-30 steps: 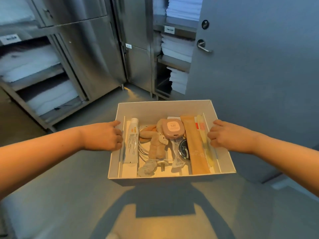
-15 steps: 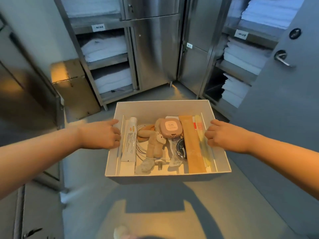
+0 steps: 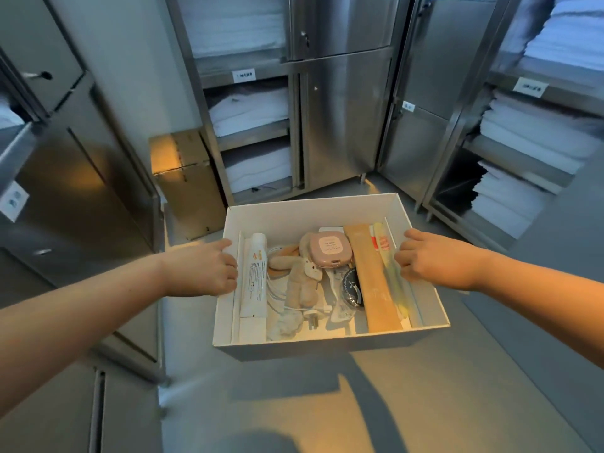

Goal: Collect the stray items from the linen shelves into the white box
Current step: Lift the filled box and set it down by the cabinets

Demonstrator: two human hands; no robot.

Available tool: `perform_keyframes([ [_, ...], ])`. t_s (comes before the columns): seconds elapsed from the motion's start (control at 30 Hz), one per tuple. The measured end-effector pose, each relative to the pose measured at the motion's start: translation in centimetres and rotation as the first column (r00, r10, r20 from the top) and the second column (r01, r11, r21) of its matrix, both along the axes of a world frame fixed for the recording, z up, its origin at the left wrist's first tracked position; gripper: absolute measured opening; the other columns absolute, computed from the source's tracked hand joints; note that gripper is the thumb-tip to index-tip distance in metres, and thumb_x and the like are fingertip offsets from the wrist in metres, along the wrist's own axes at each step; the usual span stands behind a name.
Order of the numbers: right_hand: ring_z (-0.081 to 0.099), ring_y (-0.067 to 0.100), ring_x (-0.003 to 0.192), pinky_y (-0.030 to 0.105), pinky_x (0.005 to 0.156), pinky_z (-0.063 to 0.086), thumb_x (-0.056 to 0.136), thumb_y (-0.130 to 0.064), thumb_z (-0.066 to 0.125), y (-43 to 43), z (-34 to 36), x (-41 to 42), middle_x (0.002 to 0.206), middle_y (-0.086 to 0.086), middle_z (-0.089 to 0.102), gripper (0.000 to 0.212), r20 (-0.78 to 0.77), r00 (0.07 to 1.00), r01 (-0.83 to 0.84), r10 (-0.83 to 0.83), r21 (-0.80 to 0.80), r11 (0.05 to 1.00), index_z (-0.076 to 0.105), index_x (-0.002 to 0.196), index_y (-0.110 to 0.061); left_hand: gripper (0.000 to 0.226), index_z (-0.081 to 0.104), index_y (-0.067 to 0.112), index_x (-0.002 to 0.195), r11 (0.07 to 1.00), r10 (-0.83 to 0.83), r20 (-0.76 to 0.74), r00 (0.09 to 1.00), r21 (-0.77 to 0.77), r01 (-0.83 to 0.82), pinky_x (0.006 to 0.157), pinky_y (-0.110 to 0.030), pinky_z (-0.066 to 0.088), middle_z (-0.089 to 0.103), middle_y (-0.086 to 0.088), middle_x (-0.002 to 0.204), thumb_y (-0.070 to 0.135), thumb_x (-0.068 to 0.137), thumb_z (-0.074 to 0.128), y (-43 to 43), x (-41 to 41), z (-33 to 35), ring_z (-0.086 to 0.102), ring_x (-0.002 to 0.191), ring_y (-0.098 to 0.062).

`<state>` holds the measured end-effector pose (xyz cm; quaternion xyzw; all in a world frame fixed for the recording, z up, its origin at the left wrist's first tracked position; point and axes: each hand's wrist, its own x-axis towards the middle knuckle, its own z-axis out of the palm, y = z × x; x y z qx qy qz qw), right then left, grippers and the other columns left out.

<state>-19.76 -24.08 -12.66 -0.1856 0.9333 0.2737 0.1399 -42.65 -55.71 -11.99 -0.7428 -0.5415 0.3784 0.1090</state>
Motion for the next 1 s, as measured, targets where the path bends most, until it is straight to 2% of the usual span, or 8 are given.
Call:
perform_keyframes([
  [0.07,0.049,0.024,0.099,0.035,0.1,0.027,0.089,-0.006,0.051,-0.6,-0.1,-2.4,0.102,0.005,0.055,0.017,-0.011,1.0,0.007,-0.007,-0.005,1.0,0.062,0.098,-0.016,0.022,0.071,0.024,0.083,0.999,-0.011,0.004,1.0,0.034,0.011,0.088,-0.037,0.051,0.07,0.006,0.083,0.012,0.065,0.076,-0.4,-2.2,0.2,0.067,0.081,-0.013],
  [0.23,0.049,0.024,0.103,0.037,0.105,0.026,0.088,-0.007,0.052,-1.6,-0.3,-8.0,0.106,0.004,0.055,0.02,-0.019,1.0,0.021,-0.021,0.025,0.999,0.062,0.102,-0.017,0.031,0.053,0.009,0.12,0.979,0.168,-0.037,0.985,-0.112,-0.171,0.109,-0.05,0.019,0.056,-0.01,0.123,0.0,0.091,0.045,-0.8,-7.8,-0.2,0.048,0.117,-0.029],
  [0.47,0.046,0.024,0.107,0.039,0.106,0.021,0.093,-0.006,0.037,-0.1,-0.8,-14.7,0.11,0.003,0.051,0.027,0.028,0.999,0.034,-0.036,0.082,0.996,0.058,0.105,-0.019,0.026,0.061,0.012,0.11,0.997,0.076,-0.012,0.997,-0.023,-0.076,0.102,-0.046,0.035,0.064,-0.006,0.107,0.002,0.087,0.054,-0.5,-13.0,-0.7,0.058,0.105,-0.024],
  [0.6,0.048,0.024,0.104,0.039,0.106,0.021,0.093,-0.008,0.038,2.3,-1.4,-18.0,0.107,0.002,0.053,0.026,0.048,0.999,0.021,-0.022,0.009,1.0,0.059,0.102,-0.019,0.03,0.055,0.008,0.117,0.976,0.184,-0.021,0.983,-0.115,-0.185,0.105,-0.049,0.029,0.059,-0.01,0.116,-0.001,0.091,0.045,1.4,-15.7,-1.5,0.052,0.111,-0.028],
  [0.73,0.059,0.023,0.081,0.038,0.09,0.043,0.075,-0.011,0.069,6.3,-1.9,-22.0,0.082,0.001,0.061,0.009,-0.037,0.995,-0.097,0.095,-0.05,0.994,0.066,0.076,-0.02,0.031,0.053,0.007,0.12,0.956,0.26,-0.012,0.966,-0.137,-0.259,0.106,-0.05,0.025,0.057,-0.012,0.119,0.0,0.09,0.048,4.4,-18.2,-1.7,0.05,0.114,-0.029],
  [0.87,0.046,0.028,0.114,0.061,0.101,0.019,0.088,-0.027,0.052,11.4,-1.7,-26.0,0.11,0.004,0.062,0.02,-0.04,0.998,0.045,-0.046,-0.017,0.999,0.064,0.103,-0.026,0.032,0.052,0.007,0.121,0.941,0.315,-0.033,0.948,-0.116,-0.317,0.106,-0.05,0.026,0.057,-0.012,0.119,0.001,0.09,0.051,7.6,-20.0,-1.6,0.05,0.113,-0.029],
  [0.9,0.054,0.026,0.102,0.055,0.1,0.029,0.081,-0.022,0.063,12.4,-1.5,-26.9,0.097,0.005,0.064,0.01,-0.03,0.998,-0.056,0.056,-0.003,0.998,0.067,0.09,-0.024,0.032,0.052,0.007,0.121,0.936,0.332,-0.034,0.943,-0.111,-0.334,0.105,-0.05,0.026,0.057,-0.012,0.119,0.001,0.09,0.052,8.2,-20.5,-1.5,0.051,0.113,-0.028],
  [1.0,0.056,0.019,0.058,0.03,0.076,0.049,0.05,-0.006,0.084,13.6,0.4,-29.5,0.061,-0.002,0.055,0.03,-0.057,0.966,-0.254,0.254,0.004,0.967,0.059,0.054,-0.023,0.033,0.053,0.008,0.122,0.917,0.383,-0.037,0.923,-0.102,-0.385,0.106,-0.05,0.027,0.057,-0.011,0.12,0.002,0.09,0.053,10.0,-21.7,-1.4,0.051,0.114,-0.029],
])
